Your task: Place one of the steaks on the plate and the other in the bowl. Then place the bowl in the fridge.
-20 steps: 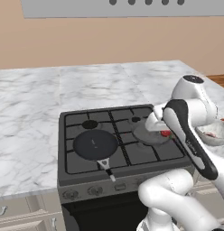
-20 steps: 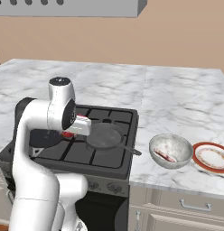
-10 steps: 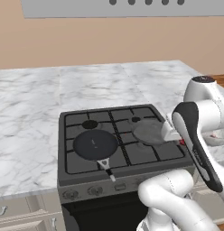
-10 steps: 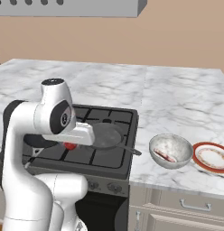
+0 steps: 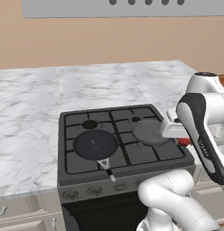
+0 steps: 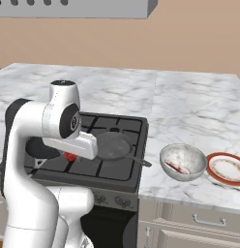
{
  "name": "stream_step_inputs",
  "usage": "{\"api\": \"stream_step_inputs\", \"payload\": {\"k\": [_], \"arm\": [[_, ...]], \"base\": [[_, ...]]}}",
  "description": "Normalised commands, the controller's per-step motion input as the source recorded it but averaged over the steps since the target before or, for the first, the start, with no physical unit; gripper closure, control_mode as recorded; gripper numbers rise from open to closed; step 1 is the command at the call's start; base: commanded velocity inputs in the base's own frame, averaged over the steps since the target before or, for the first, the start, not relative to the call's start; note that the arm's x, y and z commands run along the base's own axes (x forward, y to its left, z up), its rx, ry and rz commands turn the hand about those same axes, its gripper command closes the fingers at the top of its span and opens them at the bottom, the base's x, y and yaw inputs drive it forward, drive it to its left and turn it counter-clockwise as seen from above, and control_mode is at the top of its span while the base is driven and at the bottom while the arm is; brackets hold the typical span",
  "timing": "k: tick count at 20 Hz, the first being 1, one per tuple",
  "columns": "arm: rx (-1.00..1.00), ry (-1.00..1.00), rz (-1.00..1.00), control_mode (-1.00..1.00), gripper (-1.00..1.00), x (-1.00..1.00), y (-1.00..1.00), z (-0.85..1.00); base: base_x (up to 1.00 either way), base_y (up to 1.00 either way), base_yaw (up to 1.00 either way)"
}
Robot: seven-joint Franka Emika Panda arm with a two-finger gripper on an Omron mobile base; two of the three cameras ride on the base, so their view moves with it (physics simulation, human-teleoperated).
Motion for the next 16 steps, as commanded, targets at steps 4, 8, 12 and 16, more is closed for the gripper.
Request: {"api": "stream_step_inputs", "payload": {"k": [4,8,12,16], "arm": [[0.00,0.00,0.00,-1.00,1.00,0.00,0.03,0.00],[0.00,0.00,0.00,1.00,1.00,-0.03,0.00,0.00],[0.00,0.00,0.00,1.00,1.00,0.00,0.00,0.00],[0.00,0.00,0.00,1.00,1.00,0.00,0.00,0.00]], "base": [[0.00,0.00,0.00],[-0.06,-0.10,0.00],[-0.06,-0.65,0.00],[0.00,-0.80,0.00]]}}
